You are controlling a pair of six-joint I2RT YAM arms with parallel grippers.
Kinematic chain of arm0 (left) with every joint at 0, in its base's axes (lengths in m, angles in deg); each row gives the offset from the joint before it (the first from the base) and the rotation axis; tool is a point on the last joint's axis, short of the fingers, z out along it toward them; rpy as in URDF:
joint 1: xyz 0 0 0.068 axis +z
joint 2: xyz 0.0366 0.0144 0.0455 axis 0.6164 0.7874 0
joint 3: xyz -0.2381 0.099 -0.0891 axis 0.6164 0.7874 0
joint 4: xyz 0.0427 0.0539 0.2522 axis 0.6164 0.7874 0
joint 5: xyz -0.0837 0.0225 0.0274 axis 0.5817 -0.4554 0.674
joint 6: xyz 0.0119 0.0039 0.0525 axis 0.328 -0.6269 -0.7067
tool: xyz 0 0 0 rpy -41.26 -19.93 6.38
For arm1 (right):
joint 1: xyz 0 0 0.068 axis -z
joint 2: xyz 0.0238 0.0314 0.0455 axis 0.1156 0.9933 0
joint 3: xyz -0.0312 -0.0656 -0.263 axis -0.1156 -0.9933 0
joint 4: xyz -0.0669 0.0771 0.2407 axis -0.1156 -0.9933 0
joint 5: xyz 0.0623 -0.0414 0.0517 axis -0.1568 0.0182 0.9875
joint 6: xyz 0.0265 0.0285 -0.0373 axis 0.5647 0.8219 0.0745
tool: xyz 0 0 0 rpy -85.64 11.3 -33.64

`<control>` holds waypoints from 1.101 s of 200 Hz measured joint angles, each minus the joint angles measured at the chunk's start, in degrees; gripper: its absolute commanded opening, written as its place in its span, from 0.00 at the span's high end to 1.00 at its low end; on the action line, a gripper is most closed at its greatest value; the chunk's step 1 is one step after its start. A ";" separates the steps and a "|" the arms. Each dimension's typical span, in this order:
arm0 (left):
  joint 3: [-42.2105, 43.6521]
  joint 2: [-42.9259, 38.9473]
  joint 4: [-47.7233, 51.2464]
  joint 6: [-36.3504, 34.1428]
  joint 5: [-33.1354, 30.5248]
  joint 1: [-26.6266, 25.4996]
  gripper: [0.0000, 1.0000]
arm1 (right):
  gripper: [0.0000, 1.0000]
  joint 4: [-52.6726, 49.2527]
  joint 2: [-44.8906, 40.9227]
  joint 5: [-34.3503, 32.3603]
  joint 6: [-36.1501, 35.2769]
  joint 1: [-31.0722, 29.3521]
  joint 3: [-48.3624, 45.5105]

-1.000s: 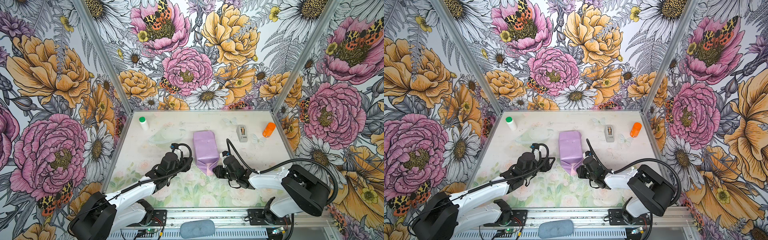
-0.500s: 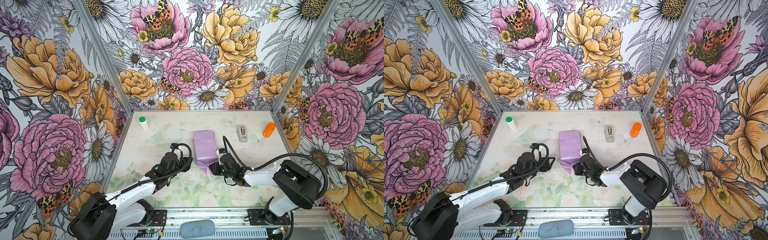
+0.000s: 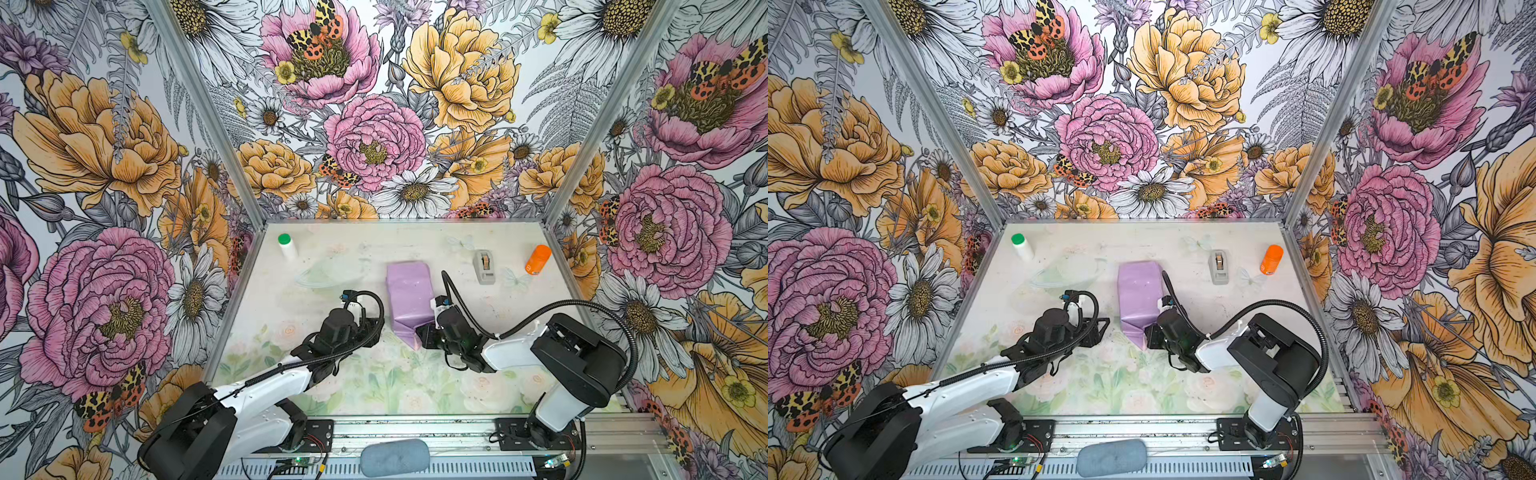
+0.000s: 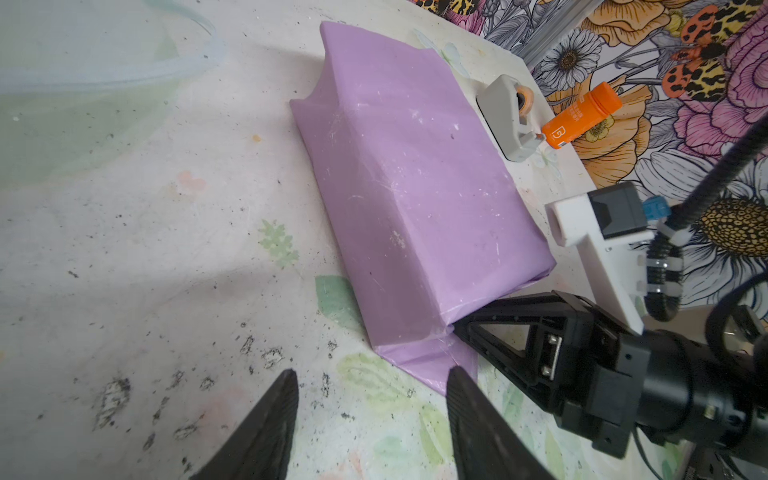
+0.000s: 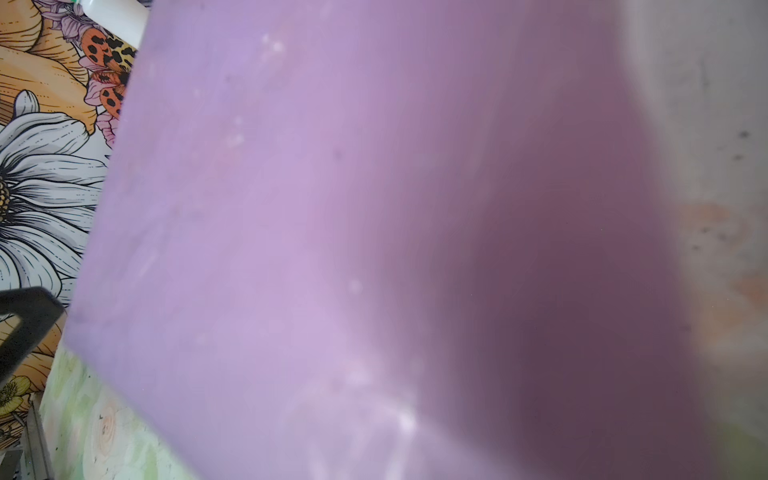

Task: Wrap the gift box in paper

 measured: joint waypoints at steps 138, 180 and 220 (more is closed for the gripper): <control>0.83 6.32 -5.55 -35.10 6.14 -11.96 0.47 | 0.83 3.02 1.70 -2.16 -0.37 0.00 0.02; 0.52 9.05 -5.49 -48.85 10.47 -13.07 0.51 | 0.83 3.19 2.21 -2.12 -0.37 0.00 0.02; -0.24 14.40 -9.14 -55.80 8.96 -15.50 0.53 | 0.83 3.15 2.21 -2.12 -0.37 0.00 0.02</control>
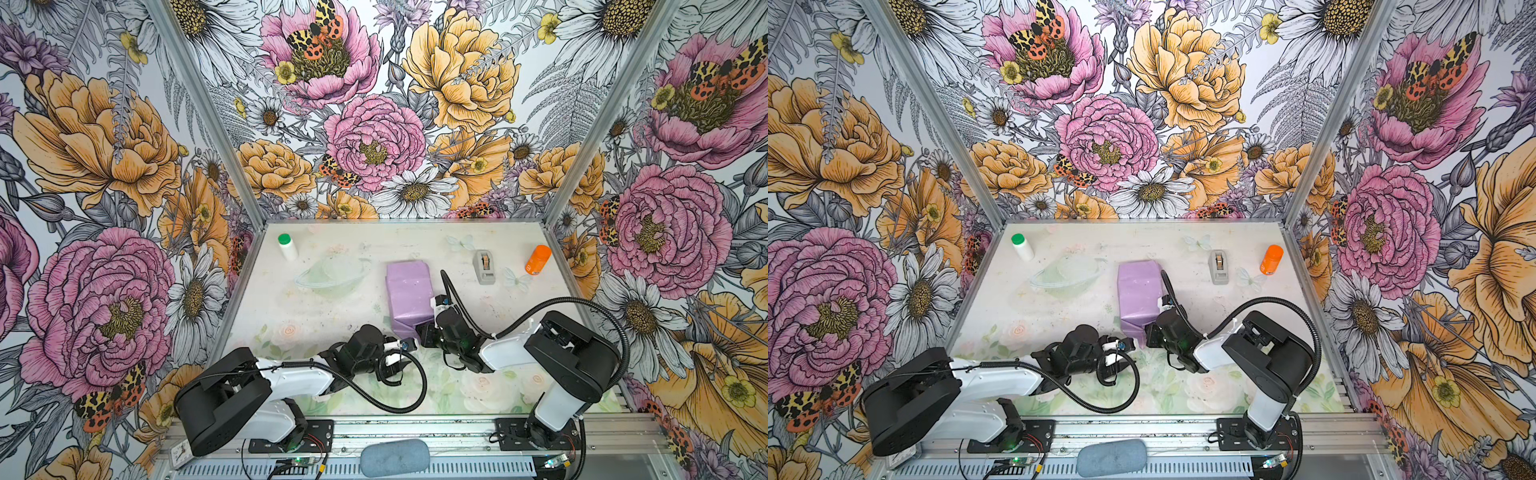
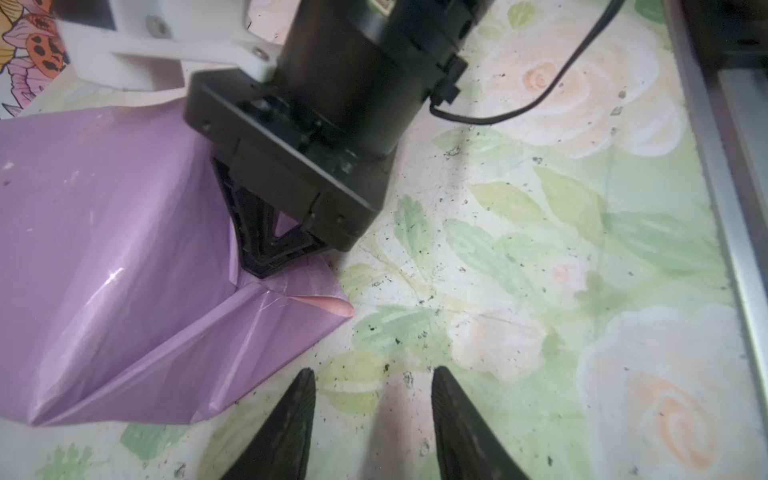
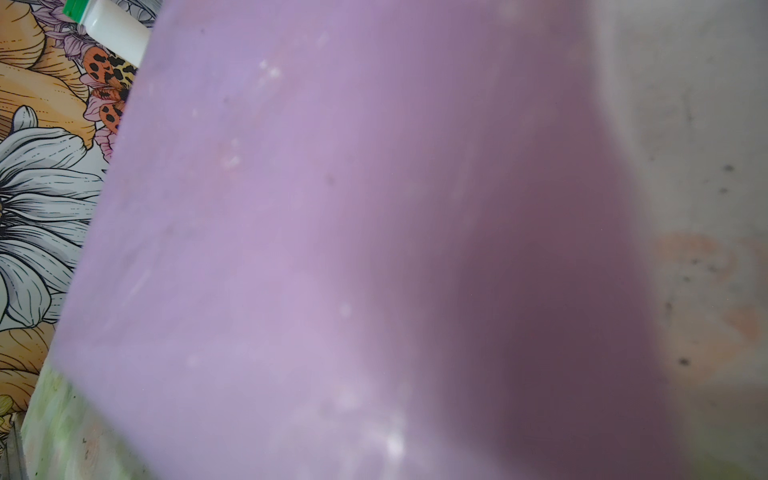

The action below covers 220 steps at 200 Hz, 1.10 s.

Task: Wrap the gift box in paper

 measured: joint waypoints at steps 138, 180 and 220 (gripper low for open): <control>8.96 19.41 -46.69 28.83 -18.71 1.51 0.46 | 0.83 -0.37 -0.02 0.22 -0.07 0.00 0.11; 9.16 26.43 -55.56 32.74 -21.07 1.88 0.42 | 0.83 -0.59 -0.02 0.44 -0.50 0.02 0.22; 7.69 28.79 -57.35 33.55 -20.94 3.02 0.41 | 0.83 -1.29 -0.13 0.70 -1.18 0.11 0.48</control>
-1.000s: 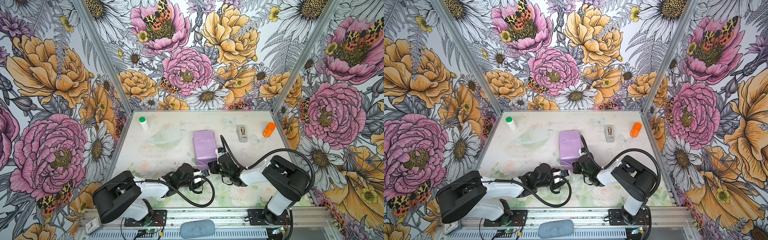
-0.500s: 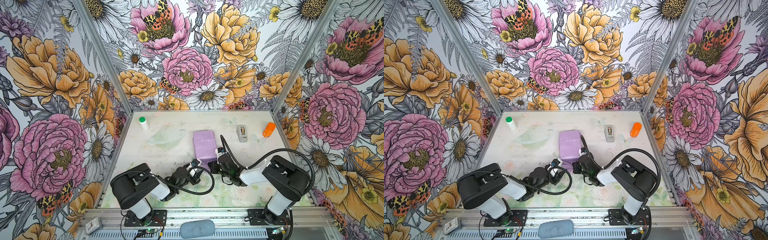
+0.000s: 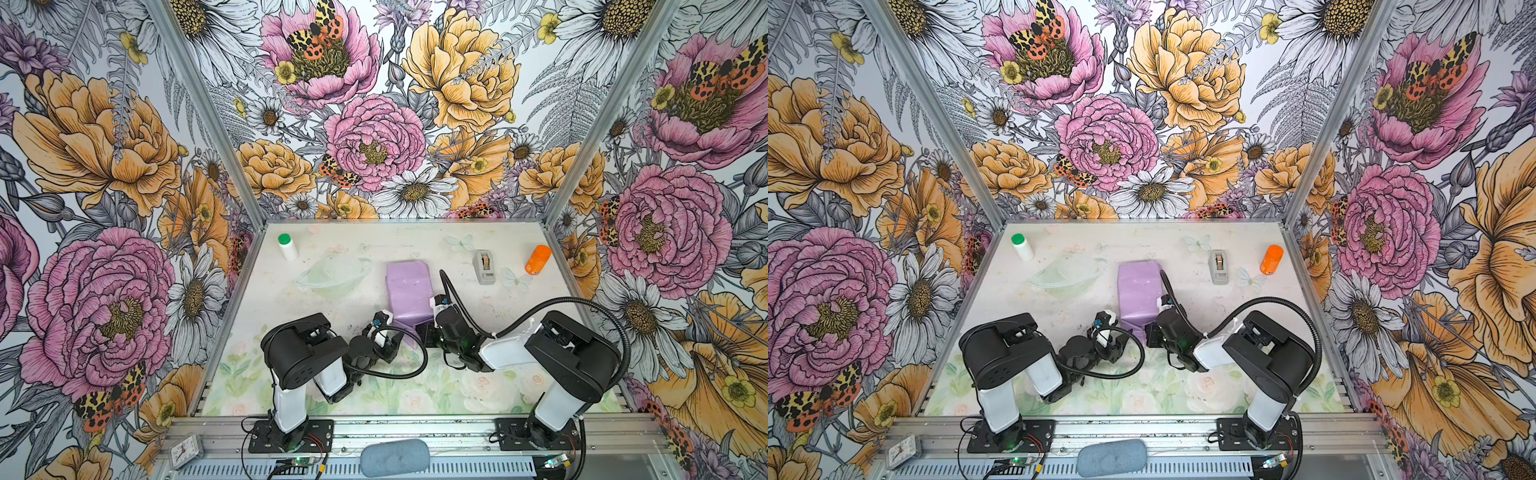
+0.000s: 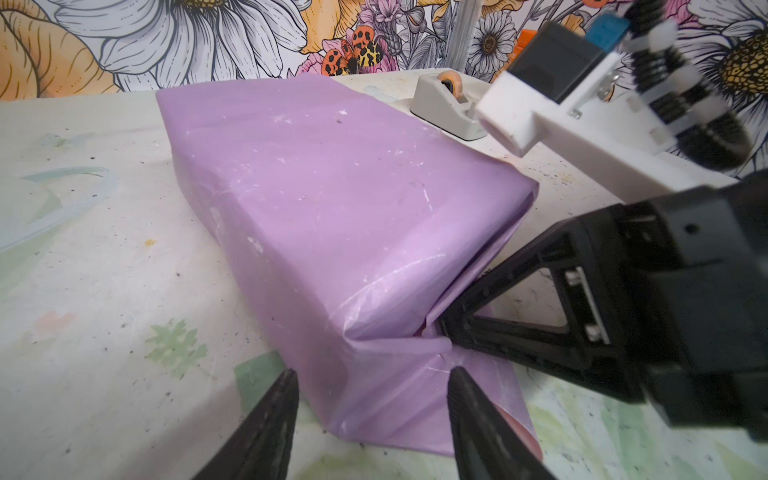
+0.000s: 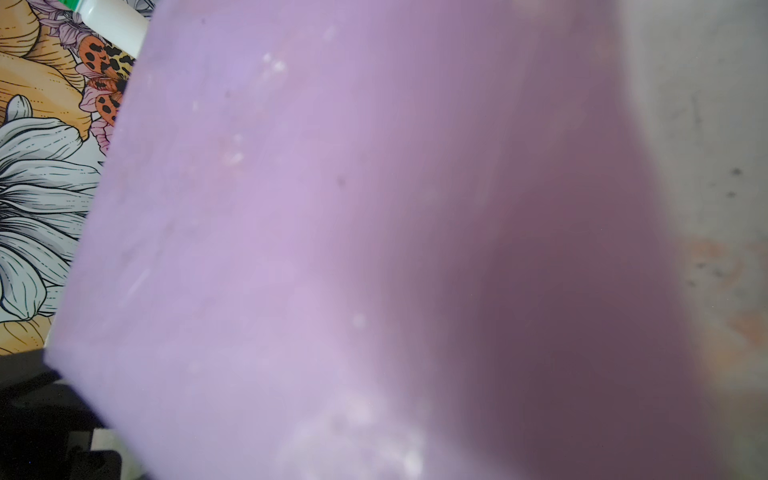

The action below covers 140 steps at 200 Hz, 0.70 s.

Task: Wrap the gift box in paper

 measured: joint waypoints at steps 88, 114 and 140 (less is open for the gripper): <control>-3.69 3.15 -0.90 0.24 8.33 1.51 0.41 | 0.84 -0.74 -0.02 2.58 -1.29 2.38 0.33; -4.72 3.96 -0.96 -0.52 11.17 1.68 0.42 | 0.84 -2.16 -0.76 3.21 -2.40 4.33 0.33; -4.98 3.98 -1.14 -1.25 12.94 1.49 0.42 | 0.84 -3.02 -1.18 4.52 -3.74 5.97 0.33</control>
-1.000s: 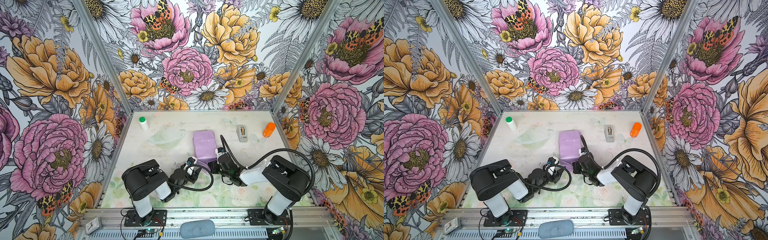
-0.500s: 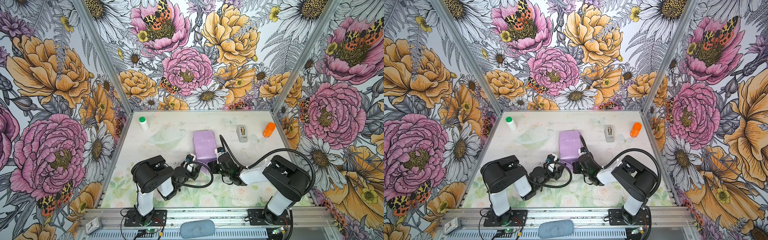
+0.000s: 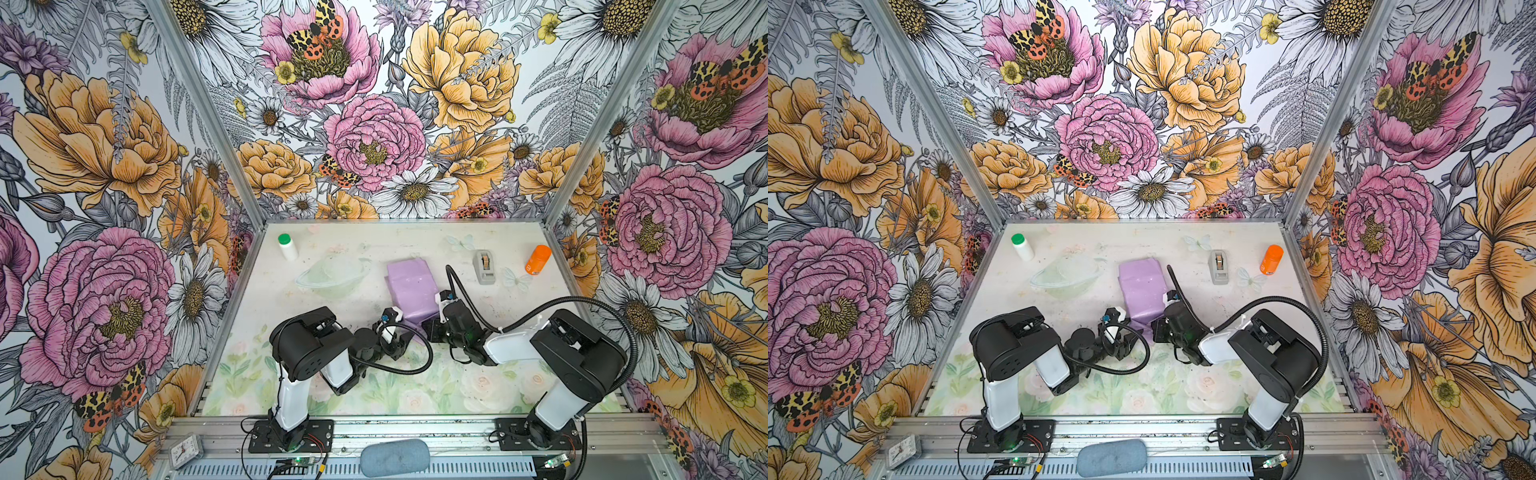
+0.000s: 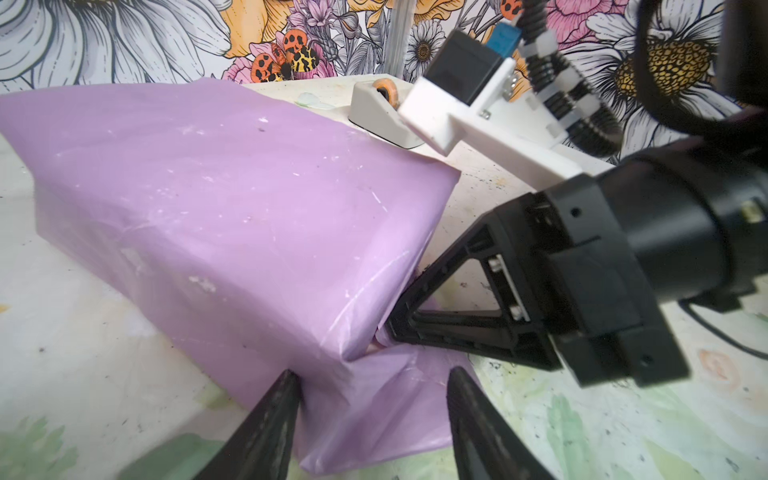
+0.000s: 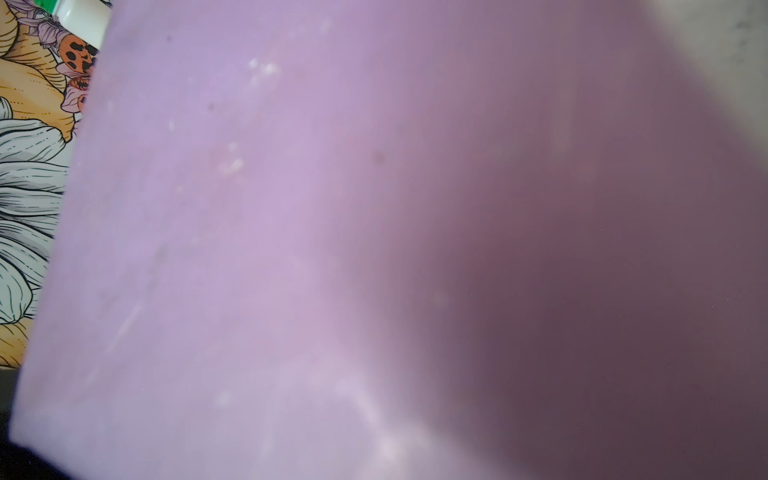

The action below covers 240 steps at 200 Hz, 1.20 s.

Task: Wrap the gift box in paper

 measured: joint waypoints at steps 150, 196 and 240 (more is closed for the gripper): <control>4.59 -2.14 -1.05 -19.67 -1.79 -7.30 0.51 | 0.84 -0.35 -0.02 4.59 -1.62 1.86 0.00; 4.59 0.17 -0.61 -21.64 -2.36 -8.55 0.51 | 0.84 -2.62 -0.02 6.80 -1.66 2.36 1.20; 1.86 -5.25 10.32 -26.12 -2.45 -12.68 0.50 | 0.84 -6.10 -0.02 8.46 -2.67 2.49 2.89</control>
